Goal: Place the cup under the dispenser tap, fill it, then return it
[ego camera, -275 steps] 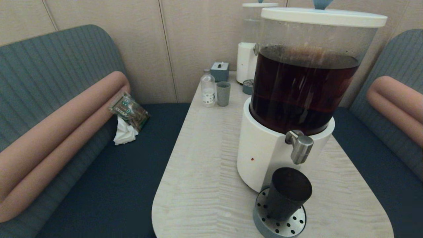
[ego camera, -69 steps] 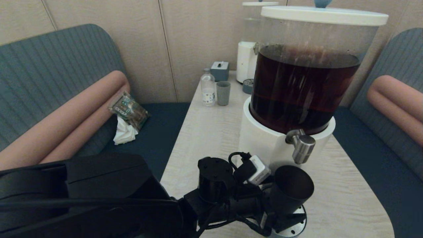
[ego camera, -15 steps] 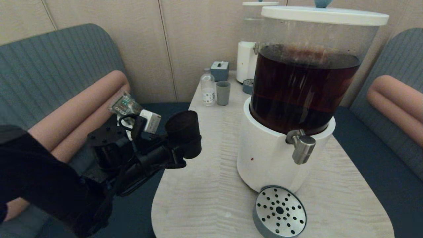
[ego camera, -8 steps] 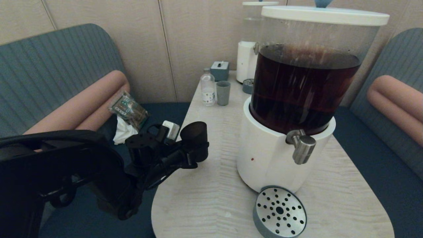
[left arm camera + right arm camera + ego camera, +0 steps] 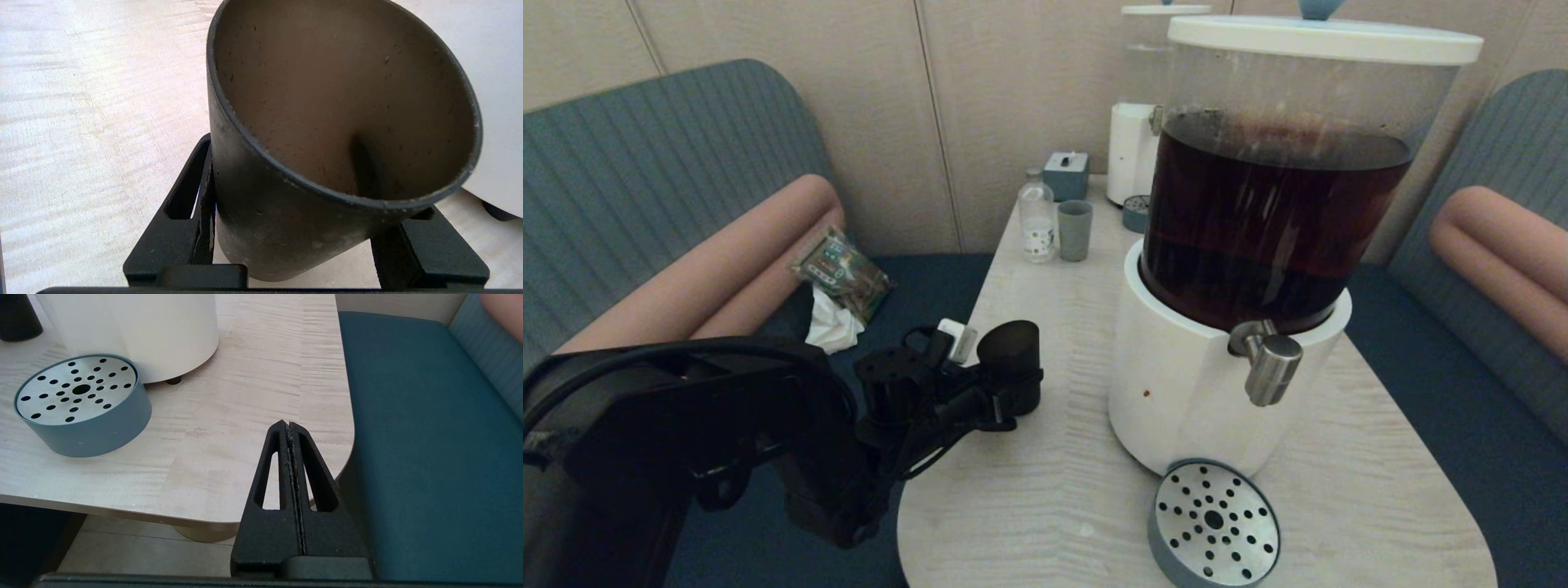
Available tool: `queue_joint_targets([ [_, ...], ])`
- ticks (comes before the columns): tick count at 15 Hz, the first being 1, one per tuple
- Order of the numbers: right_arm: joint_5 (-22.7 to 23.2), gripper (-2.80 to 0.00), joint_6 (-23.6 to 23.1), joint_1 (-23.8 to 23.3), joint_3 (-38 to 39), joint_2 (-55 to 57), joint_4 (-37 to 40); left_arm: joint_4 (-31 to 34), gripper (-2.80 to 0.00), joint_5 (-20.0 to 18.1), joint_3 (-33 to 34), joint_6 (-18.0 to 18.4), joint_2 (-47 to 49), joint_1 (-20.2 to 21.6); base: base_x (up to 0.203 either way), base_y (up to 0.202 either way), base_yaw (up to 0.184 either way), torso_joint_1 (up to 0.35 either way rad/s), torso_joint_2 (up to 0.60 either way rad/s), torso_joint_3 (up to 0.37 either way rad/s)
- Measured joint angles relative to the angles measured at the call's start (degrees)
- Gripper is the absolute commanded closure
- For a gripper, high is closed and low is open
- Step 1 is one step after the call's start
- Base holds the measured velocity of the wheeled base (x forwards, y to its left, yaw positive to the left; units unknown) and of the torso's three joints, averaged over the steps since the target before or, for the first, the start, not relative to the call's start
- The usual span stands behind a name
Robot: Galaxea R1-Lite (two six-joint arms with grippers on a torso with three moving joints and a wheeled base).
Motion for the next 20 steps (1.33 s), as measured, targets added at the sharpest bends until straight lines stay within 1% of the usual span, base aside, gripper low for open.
queue_joint_targets([
  [14,0.0,0.0,-0.01,-0.02,0.0,0.0,0.0,0.72,0.0,0.16,0.4,0.04,-0.01,-0.1,0.0,0.0,0.0,0.0,0.0,0.0],
  [15,0.0,0.0,-0.02,-0.02,0.0,0.0,-0.02,0.72,-2.8,0.13,0.4,0.04,-0.01,-0.1,0.0,0.0,0.0,0.0,0.0,0.0],
  [18,0.0,0.0,0.0,-0.02,0.0,0.0,0.01,2.04,-2.8,0.13,0.39,-0.16,0.19,-0.16,0.0,0.0,0.0,0.0,0.0,0.0],
  [20,0.0,0.0,0.0,0.0,0.0,0.0,-0.03,1.37,-2.8,0.05,0.07,-0.11,0.21,-0.11,0.0,0.0,0.0,0.0,0.0,0.0],
])
